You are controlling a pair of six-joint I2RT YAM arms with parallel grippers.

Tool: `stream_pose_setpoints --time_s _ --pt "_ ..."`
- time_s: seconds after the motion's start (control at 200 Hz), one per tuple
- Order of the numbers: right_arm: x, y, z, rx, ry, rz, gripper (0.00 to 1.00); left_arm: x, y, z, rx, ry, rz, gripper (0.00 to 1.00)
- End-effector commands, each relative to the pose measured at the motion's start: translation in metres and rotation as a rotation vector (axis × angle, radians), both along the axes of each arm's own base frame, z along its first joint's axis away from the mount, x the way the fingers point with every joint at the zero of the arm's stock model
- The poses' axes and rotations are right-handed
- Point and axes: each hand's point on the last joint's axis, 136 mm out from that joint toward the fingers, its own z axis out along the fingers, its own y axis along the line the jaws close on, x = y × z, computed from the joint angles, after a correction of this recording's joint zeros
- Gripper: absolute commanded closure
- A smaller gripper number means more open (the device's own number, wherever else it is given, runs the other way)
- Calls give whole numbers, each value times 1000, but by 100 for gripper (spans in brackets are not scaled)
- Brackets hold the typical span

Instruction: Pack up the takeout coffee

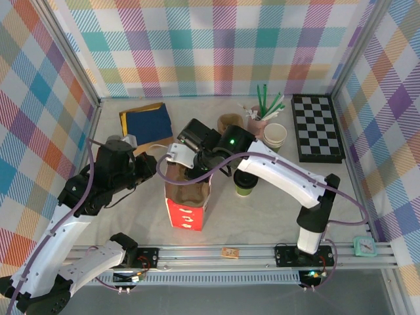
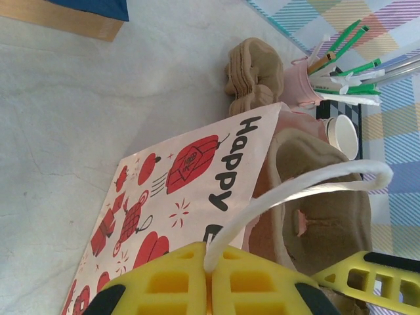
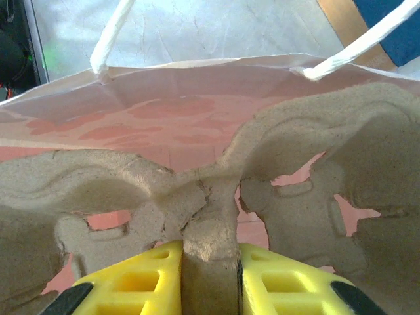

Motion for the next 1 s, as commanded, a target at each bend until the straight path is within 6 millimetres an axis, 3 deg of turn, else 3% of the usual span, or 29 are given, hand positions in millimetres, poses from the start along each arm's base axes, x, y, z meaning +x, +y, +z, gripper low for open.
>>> stream_pose_setpoints --time_s 0.0,0.65,0.996 --pt "-3 2 -5 1 -2 19 76 -3 2 3 -24 -1 9 92" --pt "3 3 -45 -111 30 17 76 -9 8 1 -18 -9 22 92" --pt "2 -5 -52 -173 28 38 76 -9 11 1 -11 -13 32 92"
